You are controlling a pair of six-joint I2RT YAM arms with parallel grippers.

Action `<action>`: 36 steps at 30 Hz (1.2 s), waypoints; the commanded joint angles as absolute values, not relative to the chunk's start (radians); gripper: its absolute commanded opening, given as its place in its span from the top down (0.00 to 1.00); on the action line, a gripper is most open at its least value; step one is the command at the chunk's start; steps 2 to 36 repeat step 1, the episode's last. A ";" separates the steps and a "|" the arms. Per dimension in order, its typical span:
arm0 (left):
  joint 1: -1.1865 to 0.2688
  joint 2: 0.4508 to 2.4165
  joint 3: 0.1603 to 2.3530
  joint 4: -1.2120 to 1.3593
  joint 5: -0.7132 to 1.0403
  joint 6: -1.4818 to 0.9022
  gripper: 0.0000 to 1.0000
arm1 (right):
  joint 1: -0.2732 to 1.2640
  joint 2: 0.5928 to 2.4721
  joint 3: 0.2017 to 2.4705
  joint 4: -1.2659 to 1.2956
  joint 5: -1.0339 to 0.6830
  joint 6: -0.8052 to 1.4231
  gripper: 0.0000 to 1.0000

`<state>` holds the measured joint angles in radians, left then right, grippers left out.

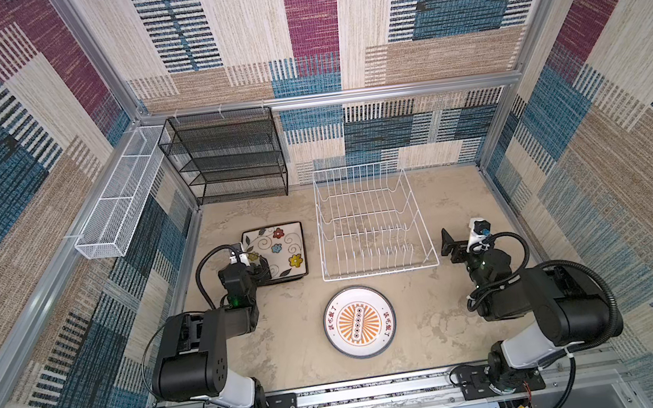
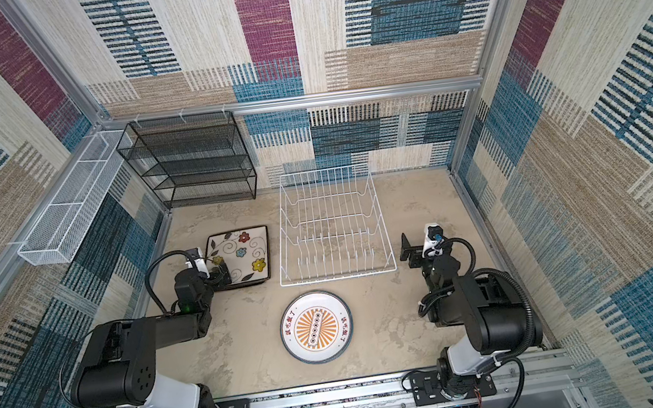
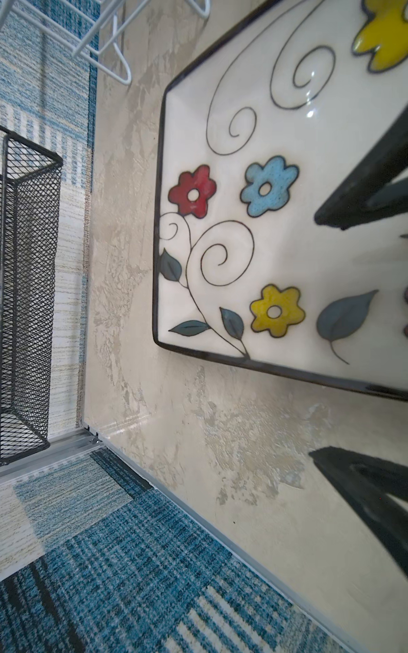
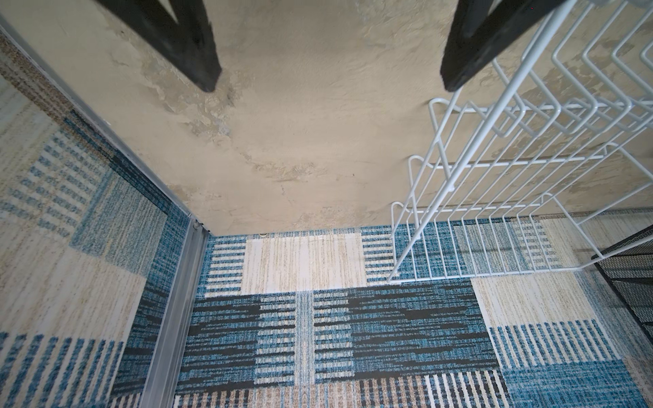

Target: Unload the plates from the dish rack

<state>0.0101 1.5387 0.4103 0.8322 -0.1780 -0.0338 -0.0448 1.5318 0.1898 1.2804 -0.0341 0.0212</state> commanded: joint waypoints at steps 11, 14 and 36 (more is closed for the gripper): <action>0.011 1.536 0.413 0.836 -0.171 -0.038 0.01 | -0.043 1.531 0.190 1.314 -0.036 0.016 0.00; 0.011 1.536 0.413 0.836 -0.171 -0.038 0.01 | -0.043 1.531 0.190 1.314 -0.036 0.016 0.00; 0.011 1.536 0.413 0.836 -0.171 -0.038 0.01 | -0.043 1.531 0.190 1.314 -0.036 0.016 0.00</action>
